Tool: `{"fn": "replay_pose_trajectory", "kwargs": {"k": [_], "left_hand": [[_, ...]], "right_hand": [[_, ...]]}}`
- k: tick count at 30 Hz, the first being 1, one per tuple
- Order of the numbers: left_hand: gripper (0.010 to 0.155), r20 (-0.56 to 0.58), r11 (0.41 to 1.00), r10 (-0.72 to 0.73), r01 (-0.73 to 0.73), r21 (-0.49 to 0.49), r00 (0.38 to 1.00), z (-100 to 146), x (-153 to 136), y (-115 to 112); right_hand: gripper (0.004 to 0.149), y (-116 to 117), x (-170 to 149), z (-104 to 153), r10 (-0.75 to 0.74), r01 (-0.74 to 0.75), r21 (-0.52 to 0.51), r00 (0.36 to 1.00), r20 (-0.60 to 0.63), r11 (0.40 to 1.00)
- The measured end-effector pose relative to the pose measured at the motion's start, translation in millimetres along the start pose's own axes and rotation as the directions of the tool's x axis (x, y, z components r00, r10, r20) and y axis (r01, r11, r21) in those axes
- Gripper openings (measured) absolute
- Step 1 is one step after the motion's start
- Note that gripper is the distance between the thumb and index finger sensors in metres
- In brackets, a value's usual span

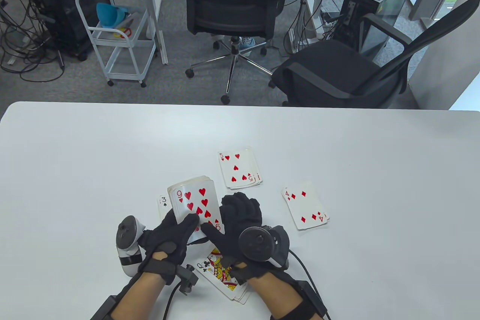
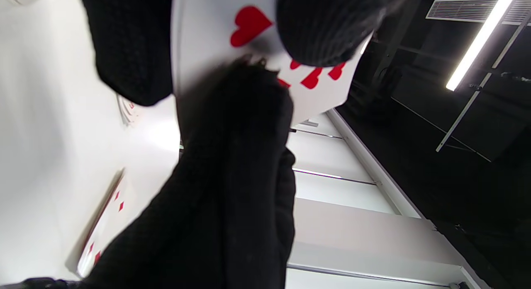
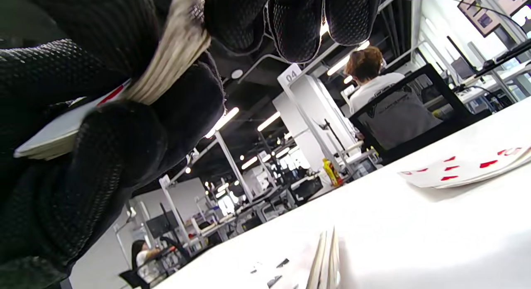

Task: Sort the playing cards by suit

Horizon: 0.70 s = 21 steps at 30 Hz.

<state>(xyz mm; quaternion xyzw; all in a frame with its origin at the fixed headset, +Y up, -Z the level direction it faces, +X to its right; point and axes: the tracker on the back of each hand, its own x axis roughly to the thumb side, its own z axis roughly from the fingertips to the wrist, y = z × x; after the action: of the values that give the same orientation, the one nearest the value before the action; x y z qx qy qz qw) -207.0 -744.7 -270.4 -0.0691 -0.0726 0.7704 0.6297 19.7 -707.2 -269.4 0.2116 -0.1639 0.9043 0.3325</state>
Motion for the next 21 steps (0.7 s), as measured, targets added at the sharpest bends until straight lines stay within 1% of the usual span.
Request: {"fn": "replay_pose_trajectory", "kwargs": {"k": [2, 5, 8, 10, 14, 18, 21], "left_hand": [[0.055, -0.001, 1.0, -0.007, 0.007, 0.003, 1.0, -0.2, -0.1, 0.1], [0.055, -0.011, 1.0, -0.003, 0.003, 0.012, 1.0, -0.7, -3.7, -0.6], [0.056, -0.019, 1.0, 0.007, -0.006, 0.009, 1.0, -1.0, -6.1, -1.5], [0.057, -0.026, 1.0, 0.007, -0.007, -0.001, 1.0, -1.7, -7.6, -2.6], [0.058, -0.037, 0.999, 0.033, -0.033, -0.012, 0.999, -1.7, -8.9, -3.1], [0.059, -0.05, 0.999, 0.051, -0.051, -0.013, 0.997, -1.5, -10.2, -3.3], [0.06, -0.053, 0.998, 0.064, -0.064, -0.009, 0.997, -1.0, -9.3, -3.0]], "right_hand": [[0.057, 0.3, 0.6, 0.3, -0.001, 0.001, 0.002, 1.0, -0.001, 1.0], [0.053, 0.7, -2.4, 0.9, -0.053, 0.053, 0.006, 0.998, -0.015, 0.999], [0.047, -1.0, -4.7, 1.5, -0.075, 0.075, -0.021, 0.997, -0.018, 0.997], [0.044, -3.6, -4.9, 2.2, -0.053, 0.051, -0.04, 0.997, -0.055, 0.998], [0.039, -5.9, -8.7, 1.6, -0.082, 0.078, -0.066, 0.994, -0.076, 0.995], [0.038, -6.4, -12.2, 1.6, -0.073, 0.067, -0.068, 0.993, -0.094, 0.995], [0.04, -6.5, -15.1, 1.5, -0.08, 0.071, -0.076, 0.991, -0.11, 0.995]]}}
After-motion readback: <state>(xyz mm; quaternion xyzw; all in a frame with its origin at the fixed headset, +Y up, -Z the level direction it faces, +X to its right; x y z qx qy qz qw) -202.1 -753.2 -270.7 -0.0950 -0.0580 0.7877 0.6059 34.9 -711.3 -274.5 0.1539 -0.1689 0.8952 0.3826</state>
